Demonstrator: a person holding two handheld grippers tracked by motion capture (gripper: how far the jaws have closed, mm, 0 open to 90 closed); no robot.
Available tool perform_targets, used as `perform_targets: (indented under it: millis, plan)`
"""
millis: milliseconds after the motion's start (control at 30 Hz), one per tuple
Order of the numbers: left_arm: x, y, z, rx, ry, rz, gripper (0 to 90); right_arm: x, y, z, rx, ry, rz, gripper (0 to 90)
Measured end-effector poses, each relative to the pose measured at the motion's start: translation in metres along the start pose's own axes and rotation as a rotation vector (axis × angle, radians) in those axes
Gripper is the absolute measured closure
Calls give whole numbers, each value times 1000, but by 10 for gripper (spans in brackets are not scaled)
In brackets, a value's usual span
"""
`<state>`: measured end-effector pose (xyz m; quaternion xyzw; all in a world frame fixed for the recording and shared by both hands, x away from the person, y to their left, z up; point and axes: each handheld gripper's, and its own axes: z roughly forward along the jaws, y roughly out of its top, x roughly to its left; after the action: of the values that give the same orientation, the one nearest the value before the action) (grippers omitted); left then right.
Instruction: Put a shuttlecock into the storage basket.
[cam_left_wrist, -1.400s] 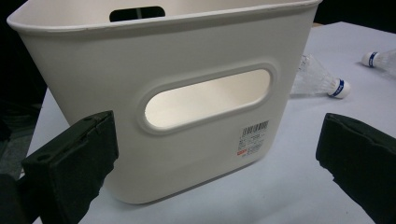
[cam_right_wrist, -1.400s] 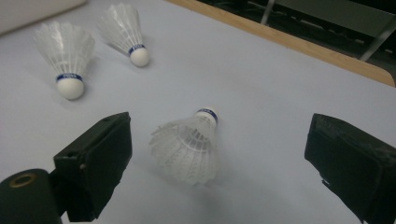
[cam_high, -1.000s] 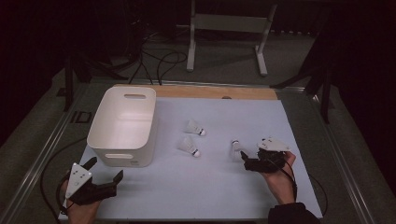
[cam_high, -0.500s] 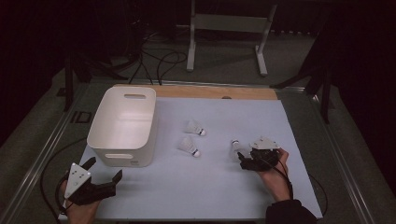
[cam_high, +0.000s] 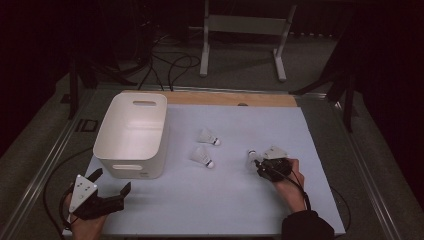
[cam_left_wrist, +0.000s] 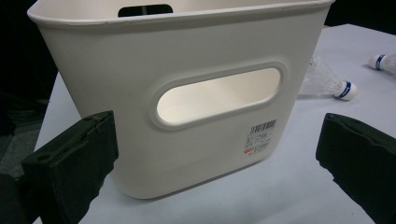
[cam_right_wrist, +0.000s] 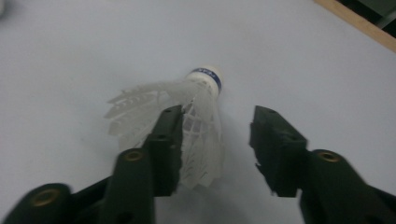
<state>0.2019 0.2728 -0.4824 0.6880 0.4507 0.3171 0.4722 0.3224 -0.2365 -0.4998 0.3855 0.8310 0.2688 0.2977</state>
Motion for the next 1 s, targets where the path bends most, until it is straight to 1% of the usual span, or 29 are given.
perform_targets:
  millis: [67,100,267,333,400,467,500,567,767,1000]
  plan:
    - [0,0,0,0,0,2,0,0,0,3,9,15,1,622]
    - [0,0,0,1,-3,2,0,0,0,5,16,12,-6,634]
    - [0,0,1,2,0,2,0,-2,0,12,27,19,-1,721]
    - [0,0,1,8,2,2,0,-2,0,15,38,23,0,736]
    - [0,0,1,8,3,3,1,-1,0,17,42,30,11,793]
    - [0,0,1,7,3,2,0,0,-1,17,39,29,15,808]
    - [0,0,1,9,3,2,1,-1,0,16,29,29,19,850]
    - [0,0,1,9,3,1,1,-1,1,15,24,36,28,873]
    - [0,0,1,13,4,3,1,-2,2,9,29,35,24,886]
    - [0,-1,2,13,3,2,1,1,8,3,29,38,23,887]
